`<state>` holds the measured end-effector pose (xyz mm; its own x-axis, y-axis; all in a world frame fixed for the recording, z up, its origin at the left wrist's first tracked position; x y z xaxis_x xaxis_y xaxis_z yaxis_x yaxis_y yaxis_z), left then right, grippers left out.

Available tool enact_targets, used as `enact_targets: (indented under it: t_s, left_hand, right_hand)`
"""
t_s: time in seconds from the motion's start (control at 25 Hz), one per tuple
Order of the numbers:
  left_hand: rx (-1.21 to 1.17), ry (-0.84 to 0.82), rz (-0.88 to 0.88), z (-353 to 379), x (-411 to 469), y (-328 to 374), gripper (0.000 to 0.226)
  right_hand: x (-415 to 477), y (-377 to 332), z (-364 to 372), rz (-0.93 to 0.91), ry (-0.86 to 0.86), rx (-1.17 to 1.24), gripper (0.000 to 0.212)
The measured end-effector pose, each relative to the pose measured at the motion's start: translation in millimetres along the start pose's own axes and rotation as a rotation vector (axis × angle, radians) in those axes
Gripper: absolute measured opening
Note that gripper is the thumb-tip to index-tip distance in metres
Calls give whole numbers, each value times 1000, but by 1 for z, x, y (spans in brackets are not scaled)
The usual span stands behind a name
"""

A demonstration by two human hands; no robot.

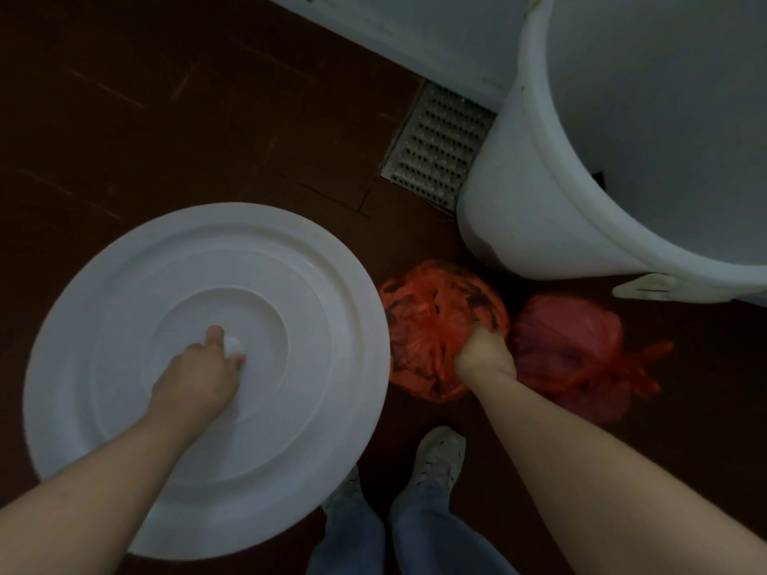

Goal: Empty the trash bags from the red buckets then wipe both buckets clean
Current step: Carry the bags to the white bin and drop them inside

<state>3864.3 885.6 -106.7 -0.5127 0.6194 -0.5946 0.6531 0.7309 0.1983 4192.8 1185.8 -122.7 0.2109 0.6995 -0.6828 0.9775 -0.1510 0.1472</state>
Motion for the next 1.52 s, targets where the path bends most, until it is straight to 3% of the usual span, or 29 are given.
enact_targets:
  t_s: [0.28,0.56,0.92,1.2,1.52]
  left_hand:
    - [26,20,51,-23,-9,21,43]
    - [59,43,47,-106,-50,41,40]
    - [72,93,-2,-280,-117,51,42]
    - [99,235,-45,-451,-163,46,43]
    - [99,356,27,-578,-173,132,55]
  right_hand:
    - [-16,13,-22,-11,-20,99,33]
    - [-77,-3,-102,-131,21,223,12]
    - [-208,-62,-274,-286,82,367,12]
    - [-303,-105,-434,-351,223,553,20]
    - [-362,-76,-627,-360,444,845,28]
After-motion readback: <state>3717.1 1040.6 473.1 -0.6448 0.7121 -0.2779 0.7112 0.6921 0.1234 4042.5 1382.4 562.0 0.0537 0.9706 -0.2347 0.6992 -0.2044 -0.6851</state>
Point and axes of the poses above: each hand's wrist, its own x-axis towards the middle knuckle, its own z-axis out of the palm, y = z × x, the point moved 9 cm from there along x, towards the middle knuckle, and after that the axes turned 15 degrees about z, right-handed, at the moved point
